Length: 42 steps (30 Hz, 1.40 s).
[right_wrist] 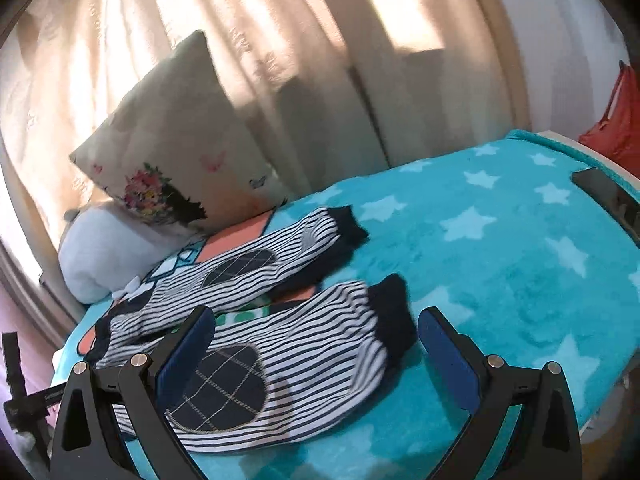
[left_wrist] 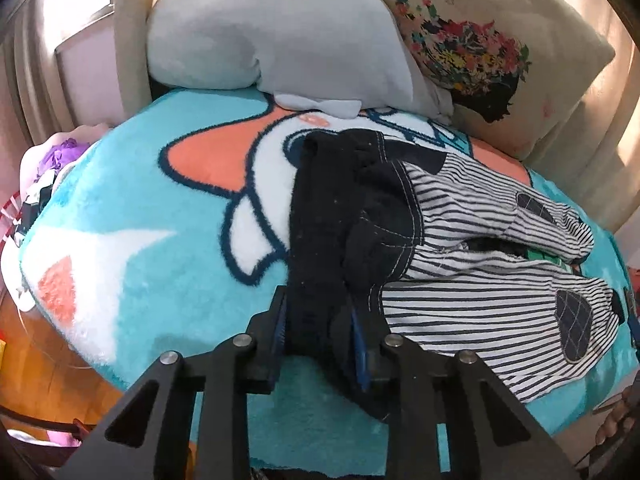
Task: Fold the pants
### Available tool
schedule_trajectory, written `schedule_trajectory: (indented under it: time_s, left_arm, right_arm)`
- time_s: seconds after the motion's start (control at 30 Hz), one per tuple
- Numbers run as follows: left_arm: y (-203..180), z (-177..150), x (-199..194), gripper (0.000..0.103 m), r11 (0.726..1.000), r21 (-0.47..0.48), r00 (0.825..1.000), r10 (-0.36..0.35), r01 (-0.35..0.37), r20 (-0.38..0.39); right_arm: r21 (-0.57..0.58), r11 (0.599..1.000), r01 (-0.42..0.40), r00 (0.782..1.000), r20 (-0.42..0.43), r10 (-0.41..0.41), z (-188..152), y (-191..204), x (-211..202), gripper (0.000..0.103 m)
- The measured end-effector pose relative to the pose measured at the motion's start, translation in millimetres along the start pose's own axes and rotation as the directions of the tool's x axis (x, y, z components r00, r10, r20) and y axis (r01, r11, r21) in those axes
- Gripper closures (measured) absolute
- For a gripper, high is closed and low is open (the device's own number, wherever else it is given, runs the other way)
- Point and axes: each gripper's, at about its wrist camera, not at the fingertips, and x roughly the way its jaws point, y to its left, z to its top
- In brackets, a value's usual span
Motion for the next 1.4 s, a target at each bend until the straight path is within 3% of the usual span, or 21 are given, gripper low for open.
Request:
schedule_trajectory:
  time_s: [0.23,0.4,0.53,0.77,1.03,1.23,1.4]
  left_arm:
    - [12,9,0,0.076,0.999,-0.033,0.999,0.035,-0.034,0.013]
    - [18,2,0,0.068,1.0,-0.029,1.0,-0.005,0.005,0.007]
    - [23,-8,-20,0.059,1.0,-0.015,0.999,-0.014,0.015,0.044]
    - [21,-15,-62,0.051,0.999,0.021,0.99,0.037,-0.04,0.133]
    - [-2,29,-57,0.039,0.998,0.036,0.989,-0.048,0.043,0.138]
    - [-28,78,-7,0.039,0.991,0.087,0.991,-0.107,0.1,0.082]
    - [-37,129,49,0.039,0.982,0.108,0.988,-0.15,0.152,-0.031]
  right_arm:
    - [0.033,0.999,0.023,1.0,0.008,-0.023,2,-14,-3,0.0]
    - [0.027,1.0,0.015,1.0,0.011,-0.016,0,-12,-4,0.0]
    - [0.018,1.0,0.002,1.0,0.012,-0.003,-1,-6,-5,0.0]
    - [-0.009,1.0,-0.023,1.0,0.001,0.024,-5,7,-4,0.0]
    - [-0.055,0.997,-0.047,0.998,-0.045,0.045,12,29,11,0.0]
    - [-0.111,0.989,-0.096,0.982,-0.172,0.076,21,69,64,0.0]
    - [-0.17,0.979,-0.113,0.958,-0.282,0.061,45,105,125,0.0]
